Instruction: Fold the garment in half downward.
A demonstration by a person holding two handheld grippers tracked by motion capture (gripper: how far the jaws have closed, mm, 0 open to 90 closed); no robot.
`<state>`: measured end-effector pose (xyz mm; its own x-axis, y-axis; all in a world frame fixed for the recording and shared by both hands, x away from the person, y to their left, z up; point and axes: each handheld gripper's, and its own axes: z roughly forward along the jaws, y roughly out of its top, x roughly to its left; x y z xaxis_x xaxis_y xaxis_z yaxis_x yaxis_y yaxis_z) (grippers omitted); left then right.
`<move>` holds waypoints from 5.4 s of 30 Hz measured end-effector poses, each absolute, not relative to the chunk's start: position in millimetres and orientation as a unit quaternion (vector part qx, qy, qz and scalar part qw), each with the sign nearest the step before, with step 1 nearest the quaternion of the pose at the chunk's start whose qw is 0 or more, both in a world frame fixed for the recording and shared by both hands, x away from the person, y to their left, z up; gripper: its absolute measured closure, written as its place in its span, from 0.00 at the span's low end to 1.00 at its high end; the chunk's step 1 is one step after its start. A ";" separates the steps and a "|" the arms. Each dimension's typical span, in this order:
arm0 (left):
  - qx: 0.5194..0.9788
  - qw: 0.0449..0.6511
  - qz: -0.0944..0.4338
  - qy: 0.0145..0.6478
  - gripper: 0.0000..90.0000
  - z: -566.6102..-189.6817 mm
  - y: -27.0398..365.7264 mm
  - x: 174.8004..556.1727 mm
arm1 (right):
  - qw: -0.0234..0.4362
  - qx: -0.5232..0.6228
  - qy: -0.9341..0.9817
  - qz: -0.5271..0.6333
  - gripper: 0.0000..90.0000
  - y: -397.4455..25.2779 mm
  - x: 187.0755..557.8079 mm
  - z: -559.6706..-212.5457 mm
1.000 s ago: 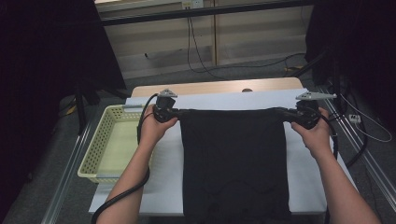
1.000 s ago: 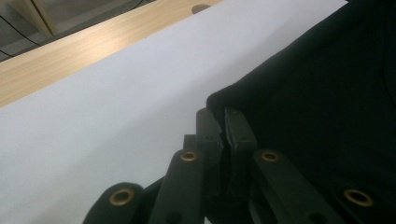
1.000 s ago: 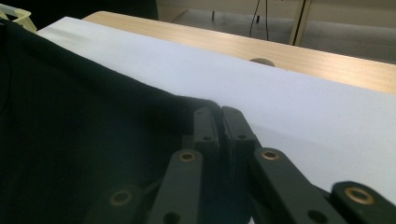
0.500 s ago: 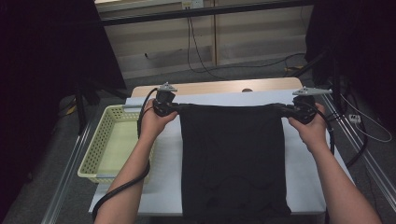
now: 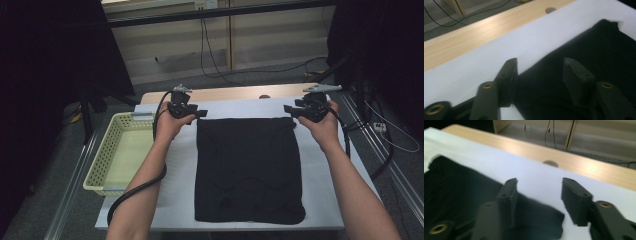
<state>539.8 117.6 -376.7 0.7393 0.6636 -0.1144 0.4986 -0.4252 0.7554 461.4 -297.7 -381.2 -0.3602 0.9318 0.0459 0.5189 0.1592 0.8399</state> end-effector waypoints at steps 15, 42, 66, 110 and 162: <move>0.852 0.409 0.060 0.322 0.29 -410.8 106.5 471.7 | 0.218 0.477 0.752 0.399 0.37 -280.3 374.2 -414.1; 0.872 0.411 0.046 0.261 0.25 -436.5 114.5 368.5 | 0.207 0.446 0.778 0.391 0.36 -250.9 277.5 -444.8; 0.889 0.389 0.054 0.234 0.56 -445.9 139.0 320.8 | 0.194 0.477 0.781 0.353 0.73 -261.1 239.0 -454.4; 0.890 0.381 0.063 0.244 0.62 -449.6 138.9 316.3 | 0.174 0.468 0.779 0.379 1.00 -275.1 182.9 -438.7; 0.900 0.347 0.041 0.258 1.00 -437.4 164.1 321.1 | 0.212 0.523 0.745 0.355 1.00 -292.4 249.1 -448.0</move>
<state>321.1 164.1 -437.4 0.8631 0.4939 -0.1056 0.4368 -0.6249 0.6470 249.1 -292.4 -448.0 -0.3623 0.9304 0.0551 0.6295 0.2006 0.7507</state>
